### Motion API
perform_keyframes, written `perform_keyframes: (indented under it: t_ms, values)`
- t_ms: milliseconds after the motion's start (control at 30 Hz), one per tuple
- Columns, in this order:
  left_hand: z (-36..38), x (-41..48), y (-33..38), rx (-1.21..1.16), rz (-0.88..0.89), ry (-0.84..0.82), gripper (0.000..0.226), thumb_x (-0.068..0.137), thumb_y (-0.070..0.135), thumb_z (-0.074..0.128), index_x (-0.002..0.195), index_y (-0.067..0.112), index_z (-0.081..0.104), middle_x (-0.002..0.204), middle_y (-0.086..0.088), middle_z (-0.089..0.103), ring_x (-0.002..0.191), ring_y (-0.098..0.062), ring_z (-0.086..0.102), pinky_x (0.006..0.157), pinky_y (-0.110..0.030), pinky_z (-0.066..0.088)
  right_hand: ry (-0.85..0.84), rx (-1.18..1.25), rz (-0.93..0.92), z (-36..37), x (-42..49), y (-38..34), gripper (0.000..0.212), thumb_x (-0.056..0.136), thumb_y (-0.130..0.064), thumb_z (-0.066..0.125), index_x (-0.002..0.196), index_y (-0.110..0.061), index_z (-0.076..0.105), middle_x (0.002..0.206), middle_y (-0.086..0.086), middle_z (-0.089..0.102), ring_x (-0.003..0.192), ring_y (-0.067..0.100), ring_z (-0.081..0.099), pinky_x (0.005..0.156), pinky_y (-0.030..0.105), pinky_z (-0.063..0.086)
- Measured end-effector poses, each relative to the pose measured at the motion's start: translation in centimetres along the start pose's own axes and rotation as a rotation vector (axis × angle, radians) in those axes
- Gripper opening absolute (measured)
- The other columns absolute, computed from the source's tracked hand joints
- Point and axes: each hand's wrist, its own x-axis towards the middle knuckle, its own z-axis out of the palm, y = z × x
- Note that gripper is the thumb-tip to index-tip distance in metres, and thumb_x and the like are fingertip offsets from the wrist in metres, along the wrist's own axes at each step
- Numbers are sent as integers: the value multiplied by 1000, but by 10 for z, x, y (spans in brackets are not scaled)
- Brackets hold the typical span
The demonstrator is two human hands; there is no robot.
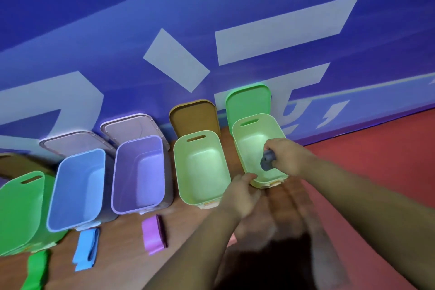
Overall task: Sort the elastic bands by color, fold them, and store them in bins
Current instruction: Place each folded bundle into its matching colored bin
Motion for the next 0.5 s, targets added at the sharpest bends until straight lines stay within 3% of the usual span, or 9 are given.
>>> perform_keyframes:
  t_ms: [100, 200, 267, 367, 433, 500]
  values:
    - [8, -2, 2, -16, -32, 40, 66, 83, 40, 55, 146, 22, 59, 134, -8, 64, 124, -27, 62, 103, -27, 44, -128, -84, -36, 14, 19, 7, 22, 84, -17, 59, 104, -22, 65, 106, 0, 70, 97, 23, 64, 85, 38, 56]
    - [14, -4, 4, -26, -65, 78, 69, 79, 39, 51, 145, 23, 60, 131, -8, 66, 118, -26, 65, 99, -24, 45, -250, -199, -78, 25, 32, 10, 26, 92, -21, 51, 114, -16, 64, 111, 10, 71, 103, 31, 66, 86, 37, 56]
    - [17, -2, 5, -38, -90, 99, 67, 80, 36, 52, 145, 23, 60, 129, -7, 66, 116, -25, 65, 98, -23, 45, -297, -266, -105, 31, 38, 11, 27, 94, -25, 48, 108, -9, 64, 97, 13, 70, 94, 36, 67, 75, 33, 53]
    - [20, 1, 6, -49, -117, 120, 56, 89, 23, 60, 146, 24, 60, 129, -6, 64, 114, -26, 65, 100, -26, 47, -357, -335, -94, 35, 45, 9, 20, 97, -23, 48, 91, -8, 58, 67, 4, 50, 77, 33, 55, 63, 28, 40]
    - [23, 1, 5, -46, -113, 141, 53, 93, 15, 62, 145, 25, 60, 129, -5, 64, 115, -25, 64, 101, -29, 49, -431, -354, -72, 34, 53, 9, 12, 97, -16, 51, 97, -9, 62, 78, 8, 60, 83, 31, 54, 66, 26, 37]
    - [24, -2, 6, -54, -95, 153, 51, 94, 13, 61, 143, 25, 63, 129, -6, 65, 116, -24, 64, 103, -27, 48, -488, -365, -60, 34, 62, 12, 24, 95, -9, 58, 118, -5, 65, 110, 16, 70, 95, 31, 61, 71, 27, 40]
